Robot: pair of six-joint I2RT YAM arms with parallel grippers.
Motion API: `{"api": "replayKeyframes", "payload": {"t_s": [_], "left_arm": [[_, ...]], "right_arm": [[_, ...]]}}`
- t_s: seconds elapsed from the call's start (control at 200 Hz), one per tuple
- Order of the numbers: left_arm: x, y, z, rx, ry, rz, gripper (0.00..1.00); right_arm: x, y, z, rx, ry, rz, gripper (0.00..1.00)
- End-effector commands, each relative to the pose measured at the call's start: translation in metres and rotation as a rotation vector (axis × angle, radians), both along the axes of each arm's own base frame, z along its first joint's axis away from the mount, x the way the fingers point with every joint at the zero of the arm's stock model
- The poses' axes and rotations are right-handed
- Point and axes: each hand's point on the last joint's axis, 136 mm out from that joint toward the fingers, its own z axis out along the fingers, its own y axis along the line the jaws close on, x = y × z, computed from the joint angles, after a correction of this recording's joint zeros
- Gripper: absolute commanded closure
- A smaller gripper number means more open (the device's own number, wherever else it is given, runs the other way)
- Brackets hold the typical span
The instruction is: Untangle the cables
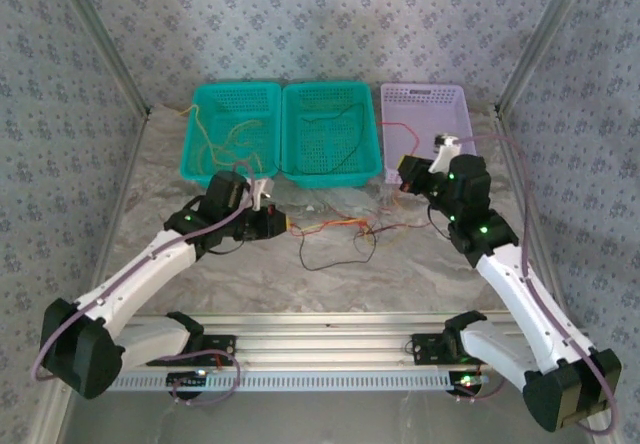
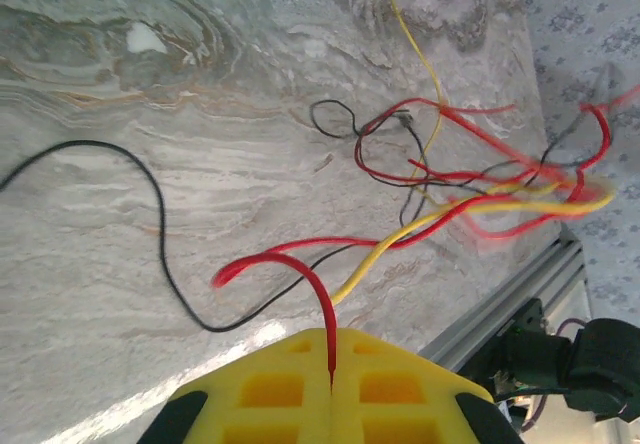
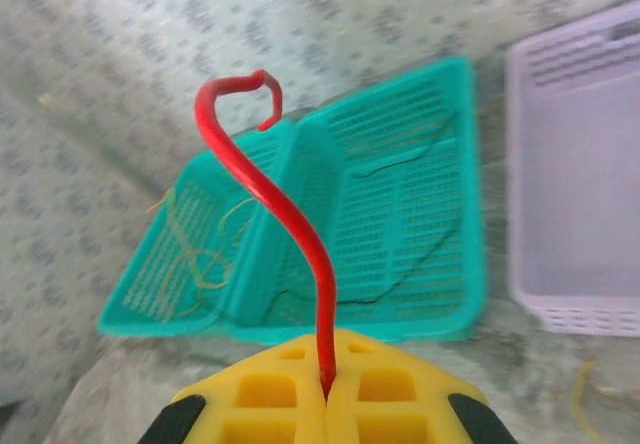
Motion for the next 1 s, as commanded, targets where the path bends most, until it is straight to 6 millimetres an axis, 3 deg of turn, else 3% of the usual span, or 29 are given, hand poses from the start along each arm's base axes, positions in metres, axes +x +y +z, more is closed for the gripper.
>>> {"api": "replayKeyframes", "payload": {"t_s": [0.0,0.15,0.24,0.395,0.719,0.999], "left_arm": [[-0.004,0.028,0.015,0.114,-0.04,0.022,1.0],[-0.002,0.058,0.018,0.189,-0.03,0.076,1.0],[0.0,0.069,0.02,0.201,-0.028,0.101,1.0],[0.006,0.09,0.02,0.259,-0.036,0.156,1.0],[0.021,0.124,0.014,0.333,-0.03,0.298,1.0],[0.017,0.167,0.026,0.32,-0.075,0.496,1.0]], "right_arm": [[-0.002,-0.037,-0.005,0.045,0.036,-0.155,1.0],[-0.002,-0.064,-0.01,0.073,0.056,-0.252,1.0],[-0.003,-0.07,-0.009,0.063,0.064,-0.264,1.0],[-0.013,-0.112,0.011,0.001,0.019,-0.454,1.0],[-0.022,-0.138,0.032,0.043,-0.022,-0.569,1.0],[-0.024,-0.155,0.039,0.072,-0.027,-0.636,1.0]]}}
